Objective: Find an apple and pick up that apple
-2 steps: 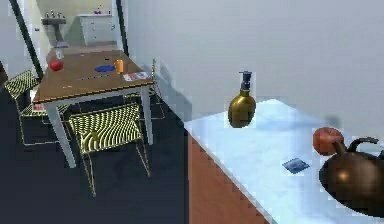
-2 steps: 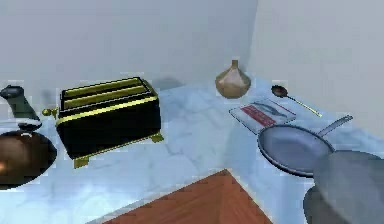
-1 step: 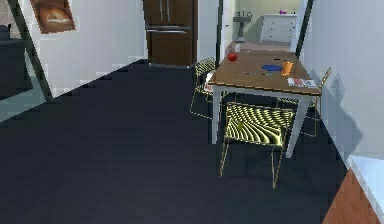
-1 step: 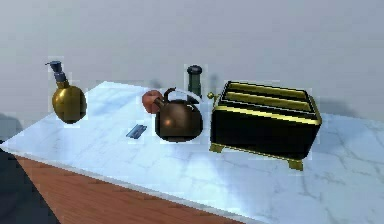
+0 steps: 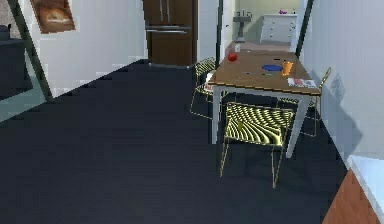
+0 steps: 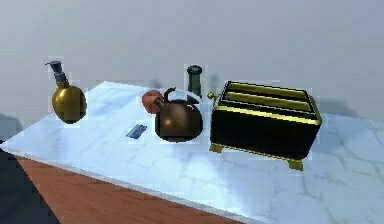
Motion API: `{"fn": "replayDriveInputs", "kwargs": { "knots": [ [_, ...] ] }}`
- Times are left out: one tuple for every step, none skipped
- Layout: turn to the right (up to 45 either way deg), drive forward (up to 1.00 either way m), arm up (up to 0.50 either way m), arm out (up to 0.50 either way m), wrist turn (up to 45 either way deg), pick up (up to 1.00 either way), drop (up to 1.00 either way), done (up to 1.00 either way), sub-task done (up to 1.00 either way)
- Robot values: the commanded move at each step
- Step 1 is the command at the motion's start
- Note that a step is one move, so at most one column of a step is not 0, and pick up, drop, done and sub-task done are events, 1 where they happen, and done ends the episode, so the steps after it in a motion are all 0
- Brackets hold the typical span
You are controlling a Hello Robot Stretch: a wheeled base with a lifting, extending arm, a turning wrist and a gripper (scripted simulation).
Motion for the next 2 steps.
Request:
{"fn": "replayDriveInputs", "kwargs": {
  "knots": [
    [0.0,0.0,0.38,0.0,0.0,0.0,0.0,0.0,0.0],
    [0.0,0.0,0.0,0.5,0.0,0.0,0.0,0.0,0.0]
  ]
}}
